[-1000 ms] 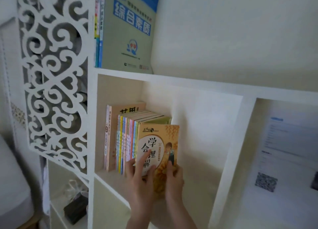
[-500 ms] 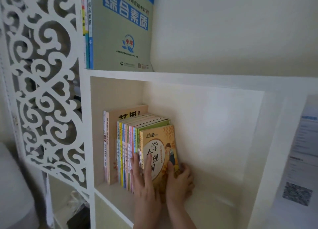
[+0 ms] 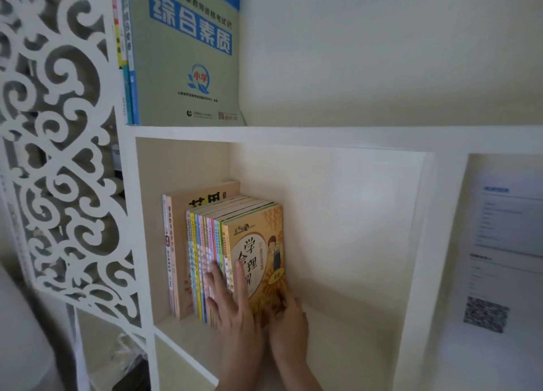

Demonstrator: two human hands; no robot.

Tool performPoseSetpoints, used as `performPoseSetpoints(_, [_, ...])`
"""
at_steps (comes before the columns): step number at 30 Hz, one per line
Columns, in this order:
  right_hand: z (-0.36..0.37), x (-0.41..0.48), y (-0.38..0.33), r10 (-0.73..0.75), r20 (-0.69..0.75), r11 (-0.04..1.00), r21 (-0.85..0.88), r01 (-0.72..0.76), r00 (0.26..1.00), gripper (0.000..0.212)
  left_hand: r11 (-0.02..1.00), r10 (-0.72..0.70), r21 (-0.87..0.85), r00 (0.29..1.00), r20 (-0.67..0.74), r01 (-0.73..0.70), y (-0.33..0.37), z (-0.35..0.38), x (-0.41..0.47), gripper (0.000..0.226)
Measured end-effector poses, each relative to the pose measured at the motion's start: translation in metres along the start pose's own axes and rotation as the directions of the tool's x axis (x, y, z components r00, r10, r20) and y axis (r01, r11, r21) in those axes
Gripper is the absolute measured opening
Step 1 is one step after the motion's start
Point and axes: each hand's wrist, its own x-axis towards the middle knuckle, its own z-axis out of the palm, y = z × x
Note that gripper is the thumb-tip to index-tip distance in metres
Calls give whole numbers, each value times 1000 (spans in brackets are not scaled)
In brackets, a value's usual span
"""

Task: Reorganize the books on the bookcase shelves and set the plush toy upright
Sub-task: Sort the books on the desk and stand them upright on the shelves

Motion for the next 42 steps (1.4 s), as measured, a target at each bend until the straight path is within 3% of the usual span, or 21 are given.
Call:
performPoseSetpoints(3, [4, -2, -3, 25, 39, 1000, -18, -24, 999, 59, 991, -7, 135, 1000, -2, 7, -1, 3, 1, 123])
performPoseSetpoints(7, [-1, -15, -8, -12, -11, 986, 168, 14, 1000, 58, 990, 11, 139, 998, 65, -20, 1, -6, 1, 109])
performPoseSetpoints(11, [-24, -31, -19, -17, 41, 907, 422, -2, 999, 52, 994, -49, -93, 998, 51, 54, 15, -24, -1, 90])
performPoseSetpoints(14, [-55, -48, -34, -76, 81, 851, 525, 22, 994, 49, 966, -3, -258, 1000, 1, 3, 31, -51, 4, 81])
performPoseSetpoints(18, [-94, -81, -59, -180, 161, 802, 595, 51, 970, 43, 949, 69, -309, 997, 40, -54, 52, -81, 5, 64])
performPoseSetpoints(22, [-128, -123, -62, -291, 177, 821, 550, 150, 940, 35, 801, -82, -564, 969, 233, 203, 88, -123, -9, 59])
performPoseSetpoints(27, [-217, -184, -33, -339, 136, 827, 515, 226, 931, 39, 659, 174, -750, 962, 211, 46, 165, -170, -46, 34])
performPoseSetpoints(30, [-270, -217, 6, -205, 36, 857, 489, 162, 978, 40, 574, 312, -817, 908, 278, 53, 214, -171, -88, 30])
performPoseSetpoints(32, [-301, -238, 42, -81, -42, 875, 475, 91, 996, 41, 516, 384, -846, 846, 370, 136, 247, -161, -124, 34])
performPoseSetpoints(34, [-328, -259, 87, 59, -117, 896, 444, -1, 991, 39, 475, 439, -829, 737, 514, 295, 278, -144, -165, 39])
performPoseSetpoints(36, [-350, -285, 132, 222, -187, 890, 441, -120, 957, 38, 474, 514, -763, 566, 645, 439, 306, -126, -210, 43])
performPoseSetpoints(38, [-368, -316, 174, 388, -244, 849, 470, -242, 889, 43, 526, 603, -694, 361, 712, 491, 332, -114, -260, 44])
performPoseSetpoints(42, [-397, -391, 247, 706, -255, 659, 578, -481, 661, 48, 623, 676, -546, -34, 736, 560, 377, -113, -366, 47])
